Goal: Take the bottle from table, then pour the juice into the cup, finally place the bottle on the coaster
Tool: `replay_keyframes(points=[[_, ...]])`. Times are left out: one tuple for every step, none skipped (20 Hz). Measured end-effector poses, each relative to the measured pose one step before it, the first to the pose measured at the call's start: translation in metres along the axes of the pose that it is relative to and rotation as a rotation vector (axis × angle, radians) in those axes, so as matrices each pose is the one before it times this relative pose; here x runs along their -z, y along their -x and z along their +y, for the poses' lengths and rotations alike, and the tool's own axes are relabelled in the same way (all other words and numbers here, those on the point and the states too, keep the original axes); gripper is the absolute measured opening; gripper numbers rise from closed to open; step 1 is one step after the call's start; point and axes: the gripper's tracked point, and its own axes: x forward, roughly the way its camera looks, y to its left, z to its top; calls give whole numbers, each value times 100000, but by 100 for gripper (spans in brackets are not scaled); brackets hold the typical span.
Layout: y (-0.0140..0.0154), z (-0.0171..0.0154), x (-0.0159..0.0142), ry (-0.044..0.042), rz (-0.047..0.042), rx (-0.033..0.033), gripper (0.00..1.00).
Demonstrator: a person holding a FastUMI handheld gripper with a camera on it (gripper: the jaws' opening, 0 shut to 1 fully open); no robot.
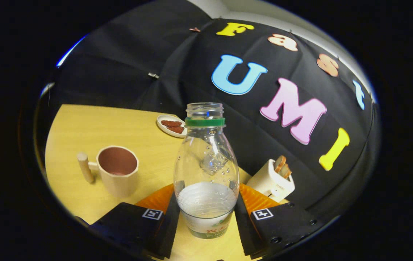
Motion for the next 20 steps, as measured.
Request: replay_keyframes(points=[[-88,-552,-546,-3729,-1944,173,74],[-84,-148,-703,-2754,-2572,-285,74],[-291,-448,-722,-1867,-2296,-595,74],[-203,-142,-562,-1790,-2543,-247,74],[-359,-60,-331,-2537,-2305,-880,74],[-445,139,-209,-3210,-1640,-978,74],[-406,-40,-158,-3507,-1892,-416,74],[-347,-252,-291,-3344,-2186,505,74],[-416,-273,-239,-2974,-2084,399,74],[-539,-293,-5,-2346,-1099,433,74],[-633,-476,355,-1745,-170,742,74],[-594,-564,426,-1536,563,1809,74],[-427,-652,517,-1498,902,1760,74],[-638,-416,513,-2055,1067,1196,74],[-557,-489,331,-2091,945,1214,74],[-413,-343,405,-1477,560,1097,74],[-324,-578,460,-403,-183,1677,74],[-328,-571,103,678,-1307,1646,74],[-259,-321,207,390,-1041,822,74],[-280,-3,355,-1034,-218,-110,74]])
